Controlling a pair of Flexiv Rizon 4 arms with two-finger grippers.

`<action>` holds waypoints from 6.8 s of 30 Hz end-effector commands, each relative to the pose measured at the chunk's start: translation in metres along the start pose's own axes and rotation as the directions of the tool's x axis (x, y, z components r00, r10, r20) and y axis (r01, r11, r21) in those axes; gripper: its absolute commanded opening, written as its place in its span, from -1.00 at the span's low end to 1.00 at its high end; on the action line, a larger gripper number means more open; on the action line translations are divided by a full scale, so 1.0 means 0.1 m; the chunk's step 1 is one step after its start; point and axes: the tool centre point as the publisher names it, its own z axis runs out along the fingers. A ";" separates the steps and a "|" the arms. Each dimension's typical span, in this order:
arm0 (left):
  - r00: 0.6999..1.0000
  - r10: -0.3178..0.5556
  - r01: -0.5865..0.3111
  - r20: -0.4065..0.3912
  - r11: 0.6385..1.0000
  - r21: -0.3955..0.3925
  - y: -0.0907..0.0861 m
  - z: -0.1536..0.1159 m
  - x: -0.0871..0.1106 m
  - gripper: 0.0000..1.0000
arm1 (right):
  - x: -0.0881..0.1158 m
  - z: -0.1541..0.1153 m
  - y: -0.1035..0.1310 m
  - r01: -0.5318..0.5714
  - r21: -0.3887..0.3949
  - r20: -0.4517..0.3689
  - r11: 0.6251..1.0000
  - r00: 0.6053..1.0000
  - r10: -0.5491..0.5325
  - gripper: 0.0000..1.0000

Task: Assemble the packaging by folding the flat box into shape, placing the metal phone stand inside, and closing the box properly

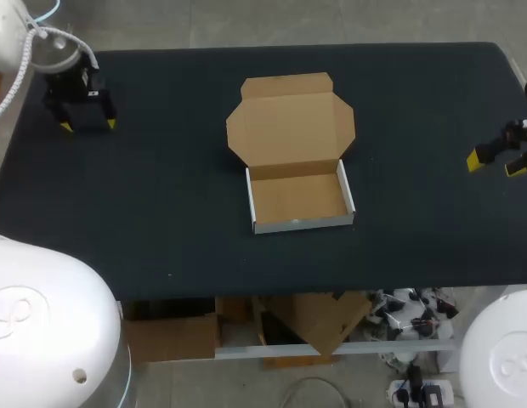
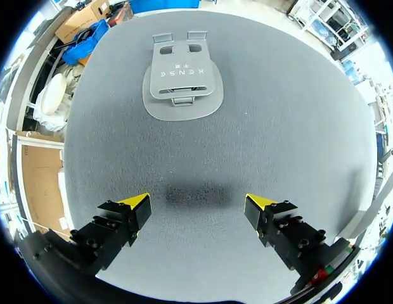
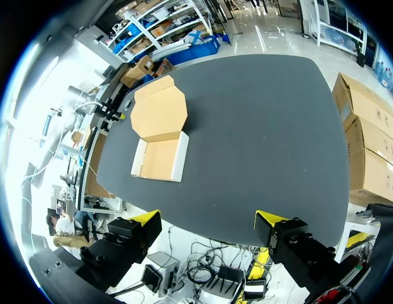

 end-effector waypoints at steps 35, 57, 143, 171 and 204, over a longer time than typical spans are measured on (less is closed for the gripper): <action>1.000 0.016 -0.017 0.023 1.000 0.008 -0.16 0.07 0.01 1.00 | 0.01 -0.02 0.00 0.000 0.003 0.000 1.000 1.000 0.001 1.00; 1.000 0.004 -0.005 0.029 1.000 0.024 -0.46 0.11 -0.02 1.00 | 0.01 -0.02 0.00 0.000 0.003 0.000 1.000 1.000 0.001 1.00; 0.998 -0.051 0.050 0.033 0.998 0.045 -1.12 0.16 -0.06 0.86 | 0.01 -0.02 0.00 0.000 0.003 0.000 1.000 1.000 0.001 1.00; 0.997 -0.055 0.052 0.049 0.997 0.047 -1.23 0.20 -0.07 0.68 | 0.01 -0.02 0.00 0.000 0.003 0.000 1.000 1.000 0.001 1.00; 0.998 -0.058 0.055 0.025 0.993 0.102 -1.08 0.04 -0.14 -1.00 | 0.01 -0.02 0.00 0.000 0.003 0.000 1.000 1.000 0.001 1.00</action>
